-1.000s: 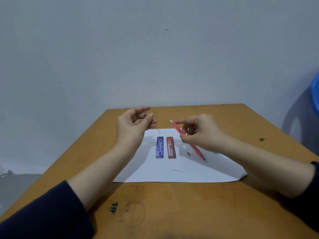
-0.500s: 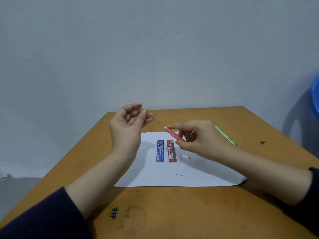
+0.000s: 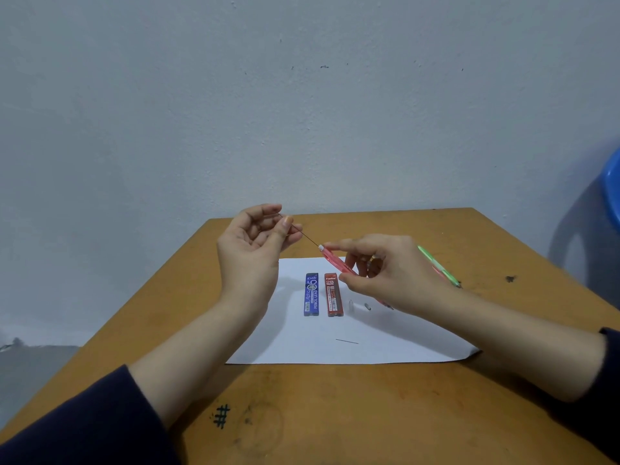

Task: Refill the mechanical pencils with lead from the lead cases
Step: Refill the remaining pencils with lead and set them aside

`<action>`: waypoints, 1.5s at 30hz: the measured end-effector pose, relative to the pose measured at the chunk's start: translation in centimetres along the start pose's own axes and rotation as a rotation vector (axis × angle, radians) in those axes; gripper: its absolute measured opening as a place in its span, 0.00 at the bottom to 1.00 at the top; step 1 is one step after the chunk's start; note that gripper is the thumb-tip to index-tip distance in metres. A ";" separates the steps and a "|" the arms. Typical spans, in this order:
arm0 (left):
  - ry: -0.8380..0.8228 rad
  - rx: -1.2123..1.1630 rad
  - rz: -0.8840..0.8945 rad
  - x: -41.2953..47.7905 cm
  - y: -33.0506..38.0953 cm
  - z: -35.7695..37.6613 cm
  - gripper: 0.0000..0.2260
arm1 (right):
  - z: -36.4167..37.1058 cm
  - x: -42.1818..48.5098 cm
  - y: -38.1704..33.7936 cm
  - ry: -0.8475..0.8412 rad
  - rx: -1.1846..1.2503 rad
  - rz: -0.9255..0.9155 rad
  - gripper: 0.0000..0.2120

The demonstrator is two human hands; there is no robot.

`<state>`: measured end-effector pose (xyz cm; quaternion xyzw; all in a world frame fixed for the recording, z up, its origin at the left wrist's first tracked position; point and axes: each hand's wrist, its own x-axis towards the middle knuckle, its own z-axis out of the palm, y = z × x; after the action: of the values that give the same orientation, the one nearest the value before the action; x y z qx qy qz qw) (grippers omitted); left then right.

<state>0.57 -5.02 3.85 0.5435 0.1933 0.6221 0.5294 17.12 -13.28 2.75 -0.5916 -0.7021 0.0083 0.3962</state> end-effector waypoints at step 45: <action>-0.090 0.062 0.033 -0.9 -0.4 0.4 0.08 | 0.4 0.0 0.4 0.059 0.021 -0.028 0.21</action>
<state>0.93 -5.80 3.18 0.5900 0.1794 0.5994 0.5103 17.22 -12.98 2.30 -0.5776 -0.6981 -0.0074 0.4230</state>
